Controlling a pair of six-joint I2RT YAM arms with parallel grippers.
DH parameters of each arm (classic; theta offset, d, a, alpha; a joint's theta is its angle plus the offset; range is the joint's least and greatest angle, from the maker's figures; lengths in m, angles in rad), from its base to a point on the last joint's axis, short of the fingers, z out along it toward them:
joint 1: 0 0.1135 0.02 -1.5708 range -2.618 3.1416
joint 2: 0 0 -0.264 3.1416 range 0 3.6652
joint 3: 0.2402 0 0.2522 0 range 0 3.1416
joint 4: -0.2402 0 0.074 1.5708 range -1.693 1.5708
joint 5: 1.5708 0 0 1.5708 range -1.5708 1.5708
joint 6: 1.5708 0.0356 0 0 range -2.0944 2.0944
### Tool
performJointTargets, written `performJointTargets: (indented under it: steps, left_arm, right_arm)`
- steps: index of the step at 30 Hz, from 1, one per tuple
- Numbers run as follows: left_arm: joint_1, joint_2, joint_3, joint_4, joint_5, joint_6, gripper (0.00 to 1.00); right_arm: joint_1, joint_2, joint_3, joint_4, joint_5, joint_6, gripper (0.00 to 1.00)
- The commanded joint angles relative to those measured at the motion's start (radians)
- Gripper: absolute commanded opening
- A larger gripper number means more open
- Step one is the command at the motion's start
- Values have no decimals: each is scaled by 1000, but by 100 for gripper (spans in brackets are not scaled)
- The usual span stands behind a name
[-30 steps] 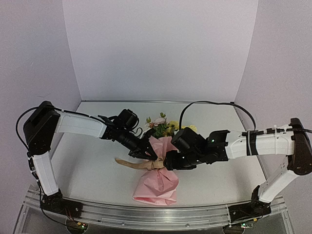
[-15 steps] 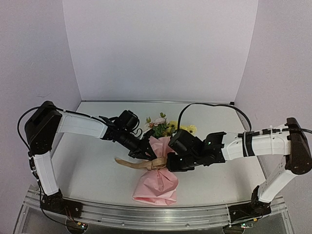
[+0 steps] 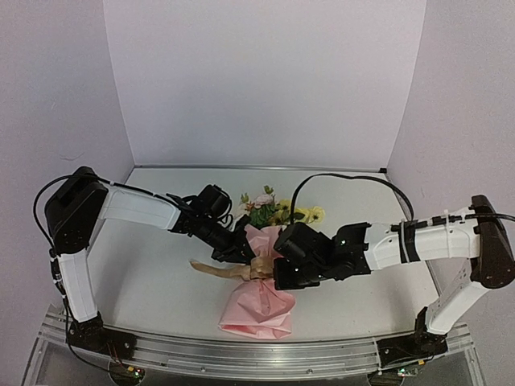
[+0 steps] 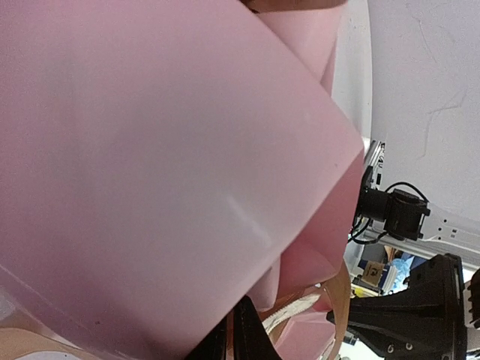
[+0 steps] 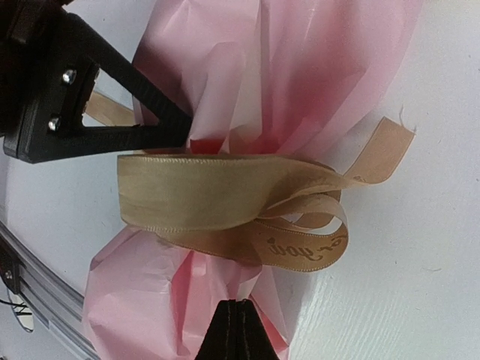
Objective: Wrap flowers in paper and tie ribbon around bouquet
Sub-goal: Adjust the folded bouquet at the center of the board.
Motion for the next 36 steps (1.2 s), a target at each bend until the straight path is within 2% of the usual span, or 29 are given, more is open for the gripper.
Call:
performJointTargets:
  steps: [1, 9, 17, 20, 23, 32, 36]
  left_arm:
    - [0, 27, -6, 34, -75, -62, 6]
    - [0, 44, -8, 46, -88, -84, 6]
    - [0, 53, -11, 53, -84, -87, 5]
    - [0, 51, -12, 51, -83, -85, 5]
    - [0, 48, -10, 46, -83, -81, 5]
    - [0, 32, 4, 19, -83, -47, 5]
    - [0, 22, 6, 10, -83, -36, 5]
  right_arm:
    - [27, 41, 31, -48, 11, -6, 0]
    - [45, 145, 57, -57, -54, -15, 0]
    - [52, 315, 105, -59, -55, 8, 0]
    - [52, 340, 109, -60, -35, 25, 3]
    - [52, 312, 95, -60, -5, 37, 9]
    - [52, 96, 78, -125, 94, 30, 32]
    - [52, 36, 75, -156, 127, 27, 38]
